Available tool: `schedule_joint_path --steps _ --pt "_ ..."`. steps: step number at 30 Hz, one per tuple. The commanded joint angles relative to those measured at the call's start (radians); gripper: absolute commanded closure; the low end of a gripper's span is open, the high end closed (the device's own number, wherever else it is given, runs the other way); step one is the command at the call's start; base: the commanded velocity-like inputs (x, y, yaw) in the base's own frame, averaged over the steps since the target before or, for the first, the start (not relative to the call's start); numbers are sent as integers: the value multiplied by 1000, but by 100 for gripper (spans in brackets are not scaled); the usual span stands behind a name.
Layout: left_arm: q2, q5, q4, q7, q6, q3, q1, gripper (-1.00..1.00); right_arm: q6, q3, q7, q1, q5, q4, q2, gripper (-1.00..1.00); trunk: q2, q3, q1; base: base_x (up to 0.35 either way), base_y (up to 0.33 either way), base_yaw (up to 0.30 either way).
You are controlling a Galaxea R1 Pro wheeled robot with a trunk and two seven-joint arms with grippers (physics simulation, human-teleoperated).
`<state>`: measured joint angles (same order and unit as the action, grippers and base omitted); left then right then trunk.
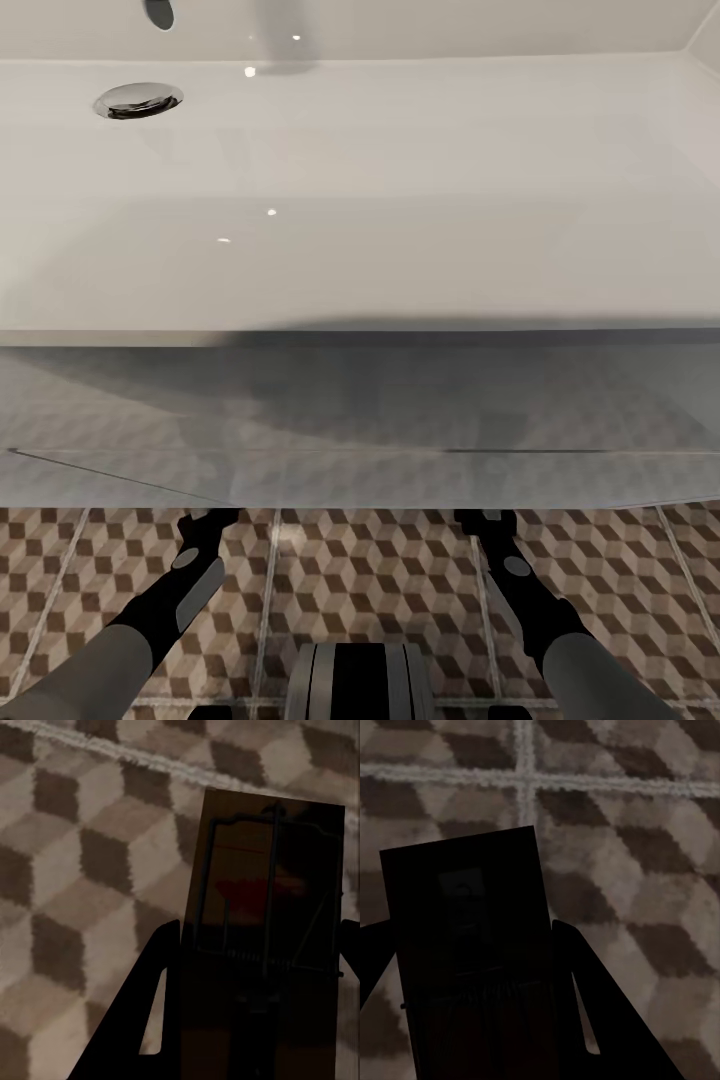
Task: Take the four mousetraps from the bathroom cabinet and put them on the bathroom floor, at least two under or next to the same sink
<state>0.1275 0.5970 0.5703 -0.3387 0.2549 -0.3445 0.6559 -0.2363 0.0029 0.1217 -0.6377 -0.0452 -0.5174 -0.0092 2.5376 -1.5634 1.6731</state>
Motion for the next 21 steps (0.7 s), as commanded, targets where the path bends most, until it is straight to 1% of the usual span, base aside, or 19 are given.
schedule_joint_path --steps 1,16,21 --pt "1 6 3 -12 4 -8 1 100 -3 0 1 0 -1 1 0 100 0 -1 0 0 0 0" --pt "3 5 6 -13 0 -7 1 100 -3 0 1 -2 -1 1 0 100 0 -1 0 0 0 0" --pt "12 4 0 -13 1 -5 2 100 -3 1 1 -2 1 3 0 100 0 -1 0 0 0 0"
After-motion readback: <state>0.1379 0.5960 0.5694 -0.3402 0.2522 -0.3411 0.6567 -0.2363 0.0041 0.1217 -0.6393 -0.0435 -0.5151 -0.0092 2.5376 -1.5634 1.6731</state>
